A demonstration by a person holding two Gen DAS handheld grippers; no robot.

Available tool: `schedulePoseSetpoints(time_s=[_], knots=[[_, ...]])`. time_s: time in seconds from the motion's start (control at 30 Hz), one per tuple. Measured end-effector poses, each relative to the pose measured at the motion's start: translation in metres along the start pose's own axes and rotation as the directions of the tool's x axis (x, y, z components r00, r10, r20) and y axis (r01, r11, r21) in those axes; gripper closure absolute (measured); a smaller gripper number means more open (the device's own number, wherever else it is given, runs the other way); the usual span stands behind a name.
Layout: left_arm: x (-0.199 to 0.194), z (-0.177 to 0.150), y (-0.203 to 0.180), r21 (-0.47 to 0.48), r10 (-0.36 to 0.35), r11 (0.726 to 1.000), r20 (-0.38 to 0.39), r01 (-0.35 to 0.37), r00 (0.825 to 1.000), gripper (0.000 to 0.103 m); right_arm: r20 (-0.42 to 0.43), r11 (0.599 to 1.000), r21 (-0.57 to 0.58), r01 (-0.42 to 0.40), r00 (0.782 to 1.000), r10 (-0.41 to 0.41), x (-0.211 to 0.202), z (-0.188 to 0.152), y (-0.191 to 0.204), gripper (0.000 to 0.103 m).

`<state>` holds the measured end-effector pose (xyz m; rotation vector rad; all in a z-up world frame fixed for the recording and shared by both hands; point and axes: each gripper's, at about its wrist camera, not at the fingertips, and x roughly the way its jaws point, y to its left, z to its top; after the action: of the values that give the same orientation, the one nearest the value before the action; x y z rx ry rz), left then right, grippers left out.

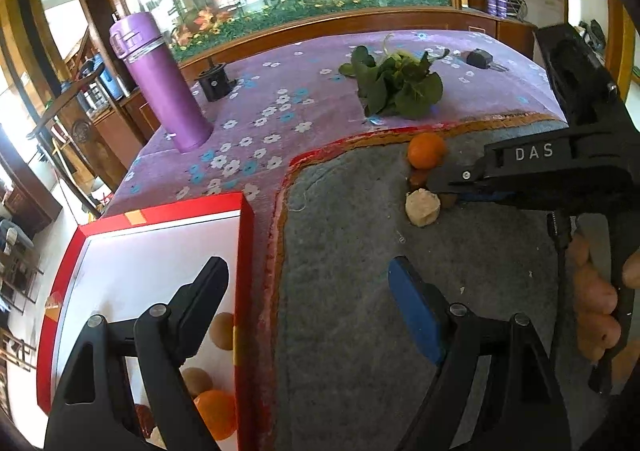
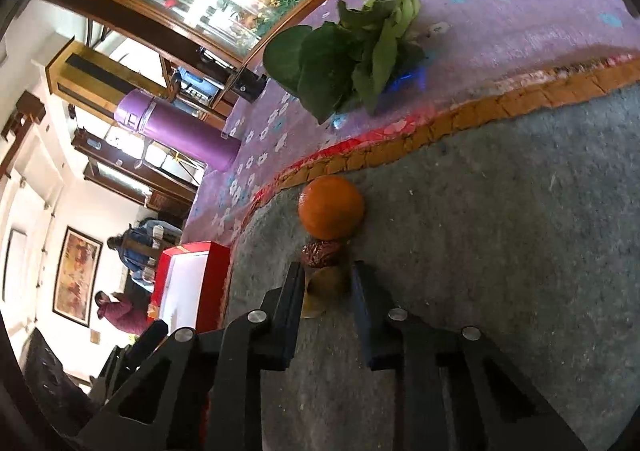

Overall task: Organize fruits
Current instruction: 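Grasp the pale round cake with the left tool while the right tool grasps a brown fruit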

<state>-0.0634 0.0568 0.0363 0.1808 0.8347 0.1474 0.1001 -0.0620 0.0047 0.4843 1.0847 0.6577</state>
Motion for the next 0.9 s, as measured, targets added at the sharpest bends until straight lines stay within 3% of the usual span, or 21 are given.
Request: schedulePoseSetpoints(time_s=[0.27,0.43,0.6,0.9], knots=[[0.009,0.009,-0.014,0.023,-0.064,0.998,-0.035,0.065,0.997,0.021,-0.007,0.999,0.032,-0.009,1.000,0.009,-0.003,0.002,-0.005,0.081],[0.013,0.021,-0.032,0.057,-0.102,0.993,-0.042,0.105,0.994,0.021,0.079,0.991,0.132,-0.023,0.997,0.012,-0.027,0.009,-0.024,0.081],[0.031,0.035,-0.047,0.057,-0.100,0.993,-0.059,0.103,0.993,0.021,0.180,0.974,0.180,0.138,0.969,-0.170,-0.050,0.009,-0.035,0.081],[0.053,0.040,-0.059,0.034,-0.122,0.991,-0.096,0.126,0.988,0.021,0.136,0.969,0.185,0.163,0.972,-0.189,-0.042,0.010,-0.042,0.081]])
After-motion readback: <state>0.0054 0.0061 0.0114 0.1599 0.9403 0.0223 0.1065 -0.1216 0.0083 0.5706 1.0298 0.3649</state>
